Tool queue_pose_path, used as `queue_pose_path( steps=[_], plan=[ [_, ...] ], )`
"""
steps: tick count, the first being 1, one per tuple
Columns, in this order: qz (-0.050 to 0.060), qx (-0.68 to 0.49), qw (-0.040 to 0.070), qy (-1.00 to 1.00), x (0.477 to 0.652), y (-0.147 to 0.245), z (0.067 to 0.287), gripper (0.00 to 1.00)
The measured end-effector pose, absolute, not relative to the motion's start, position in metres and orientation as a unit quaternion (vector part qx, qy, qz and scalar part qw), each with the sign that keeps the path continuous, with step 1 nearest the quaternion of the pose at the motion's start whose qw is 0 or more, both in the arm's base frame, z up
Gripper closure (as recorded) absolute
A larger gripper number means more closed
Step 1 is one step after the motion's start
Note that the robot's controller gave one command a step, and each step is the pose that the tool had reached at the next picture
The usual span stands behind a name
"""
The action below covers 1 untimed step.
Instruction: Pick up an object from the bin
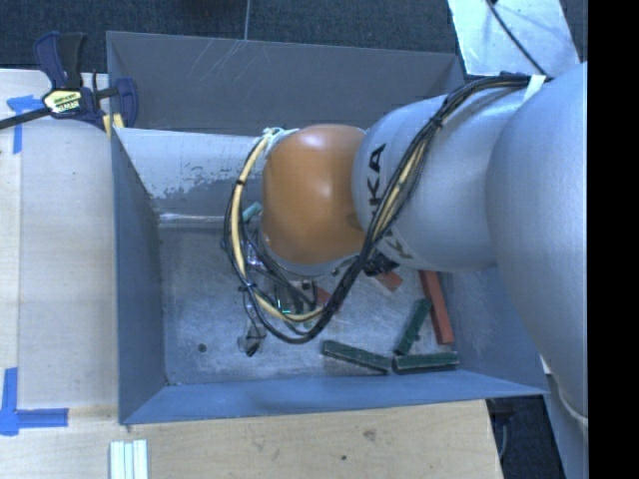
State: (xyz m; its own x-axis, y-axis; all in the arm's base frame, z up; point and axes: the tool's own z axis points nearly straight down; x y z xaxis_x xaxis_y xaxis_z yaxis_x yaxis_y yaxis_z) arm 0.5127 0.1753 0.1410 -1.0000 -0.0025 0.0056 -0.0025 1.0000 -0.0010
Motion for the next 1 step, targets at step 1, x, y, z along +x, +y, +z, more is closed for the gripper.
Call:
queue_pose_path(
  steps=[1],
  plan=[
    [0.001, -0.028, 0.002, -1.0, 0.5316, 0.1591, 0.0677, 0.0]
  ],
)
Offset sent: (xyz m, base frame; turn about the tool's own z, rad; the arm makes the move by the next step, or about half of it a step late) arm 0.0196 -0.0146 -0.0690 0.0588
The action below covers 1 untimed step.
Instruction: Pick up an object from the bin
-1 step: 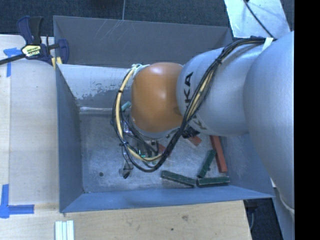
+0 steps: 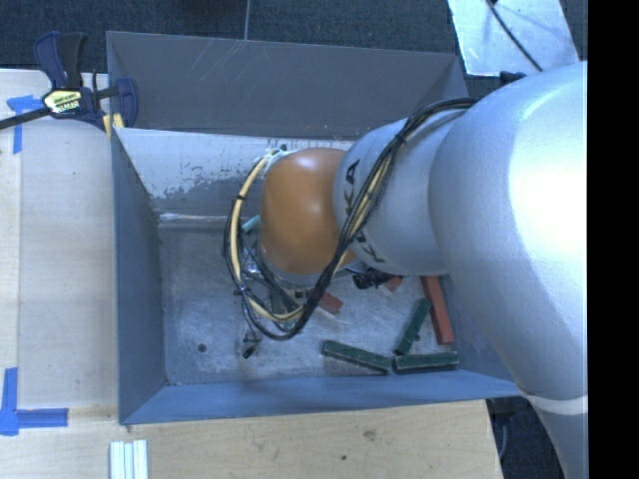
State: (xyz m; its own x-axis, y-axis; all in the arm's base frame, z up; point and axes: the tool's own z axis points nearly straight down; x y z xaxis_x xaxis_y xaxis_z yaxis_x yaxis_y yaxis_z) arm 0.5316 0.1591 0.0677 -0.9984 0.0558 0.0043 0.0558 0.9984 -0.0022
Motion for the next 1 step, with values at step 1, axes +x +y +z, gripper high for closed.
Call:
queue_pose_path(
  steps=[1],
  plan=[
    [0.001, -0.086, -0.005, -0.996, 0.5503, 0.074, 0.1394, 0.0]
  ],
)
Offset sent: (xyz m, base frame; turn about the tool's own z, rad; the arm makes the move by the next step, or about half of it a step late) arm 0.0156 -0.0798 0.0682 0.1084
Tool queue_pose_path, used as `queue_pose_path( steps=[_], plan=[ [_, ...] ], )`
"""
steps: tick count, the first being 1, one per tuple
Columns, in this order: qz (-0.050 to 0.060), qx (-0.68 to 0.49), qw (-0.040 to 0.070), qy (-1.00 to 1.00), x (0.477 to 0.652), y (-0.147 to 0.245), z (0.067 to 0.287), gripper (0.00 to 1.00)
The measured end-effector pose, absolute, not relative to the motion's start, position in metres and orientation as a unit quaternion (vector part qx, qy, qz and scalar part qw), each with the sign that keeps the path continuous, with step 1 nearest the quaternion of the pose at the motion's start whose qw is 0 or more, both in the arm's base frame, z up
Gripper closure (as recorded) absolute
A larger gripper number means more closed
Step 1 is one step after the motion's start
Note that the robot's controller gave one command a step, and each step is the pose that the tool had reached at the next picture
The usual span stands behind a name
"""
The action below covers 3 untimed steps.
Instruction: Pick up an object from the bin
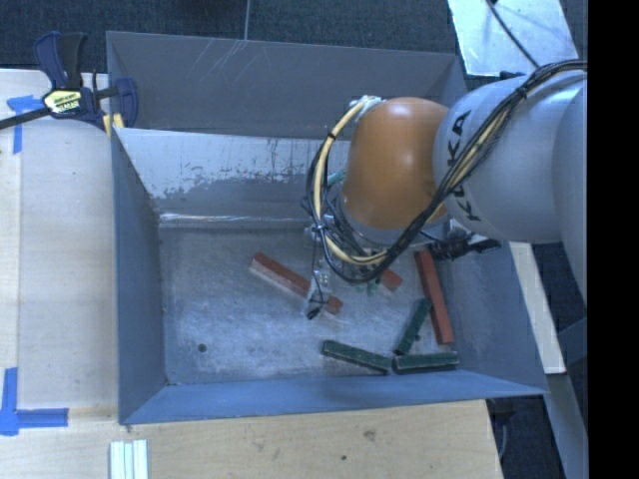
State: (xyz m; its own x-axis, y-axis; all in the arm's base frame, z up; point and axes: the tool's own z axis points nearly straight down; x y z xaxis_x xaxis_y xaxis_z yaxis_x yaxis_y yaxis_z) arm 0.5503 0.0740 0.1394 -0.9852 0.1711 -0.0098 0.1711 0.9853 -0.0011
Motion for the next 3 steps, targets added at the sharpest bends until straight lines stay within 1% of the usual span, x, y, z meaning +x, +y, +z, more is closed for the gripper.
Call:
queue_pose_path(
  steps=[1, 2, 3],
  plan=[
    [0.0, 0.122, -0.001, 0.993, 0.568, 0.076, 0.067, 0.0],
    [0.001, 0.123, 0.002, 0.992, 0.57, 0.076, 0.072, 1.0],
    [0.001, 0.105, 0.006, 0.994, 0.578, 0.065, 0.224, 1.0]
  ],
)
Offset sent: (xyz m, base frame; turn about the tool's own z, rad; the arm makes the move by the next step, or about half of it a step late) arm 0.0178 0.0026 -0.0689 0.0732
